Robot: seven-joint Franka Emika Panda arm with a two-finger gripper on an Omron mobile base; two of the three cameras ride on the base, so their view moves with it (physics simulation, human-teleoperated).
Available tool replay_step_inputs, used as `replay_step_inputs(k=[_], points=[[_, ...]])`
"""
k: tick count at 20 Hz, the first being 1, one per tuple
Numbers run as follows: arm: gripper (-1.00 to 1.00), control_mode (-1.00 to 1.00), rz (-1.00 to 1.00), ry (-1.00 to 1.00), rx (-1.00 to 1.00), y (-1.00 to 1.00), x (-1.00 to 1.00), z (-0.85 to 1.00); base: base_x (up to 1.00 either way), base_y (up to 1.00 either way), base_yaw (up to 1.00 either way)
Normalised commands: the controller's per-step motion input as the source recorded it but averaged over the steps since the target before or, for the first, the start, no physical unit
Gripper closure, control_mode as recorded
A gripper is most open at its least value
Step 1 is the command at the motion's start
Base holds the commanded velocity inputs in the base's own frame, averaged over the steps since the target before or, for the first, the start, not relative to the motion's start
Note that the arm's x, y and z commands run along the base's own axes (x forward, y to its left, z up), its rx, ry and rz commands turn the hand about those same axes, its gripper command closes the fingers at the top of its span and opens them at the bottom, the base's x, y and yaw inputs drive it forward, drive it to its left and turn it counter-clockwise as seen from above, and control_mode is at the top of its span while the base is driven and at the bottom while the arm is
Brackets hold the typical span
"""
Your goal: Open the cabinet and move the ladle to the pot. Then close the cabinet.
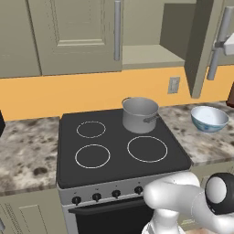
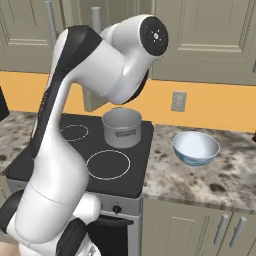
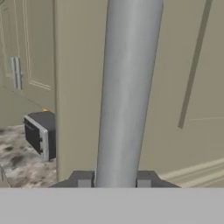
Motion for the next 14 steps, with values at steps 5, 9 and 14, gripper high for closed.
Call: replay_step_inputs(k=[5,9,14], points=[[1.00,-1.00,0.16,0.00,0.00,-0.34,-0.09,-0.29,0.00,0.00,0.00],[1.00,-1.00,0.13,0.00,0.00,-0.26,-0.01,-0.29,0.00,0.00,0.00],[1.00,-1.00,0.06,0.00,0.00,-0.08,0.05,-0.31,0.00,0.00,0.00]])
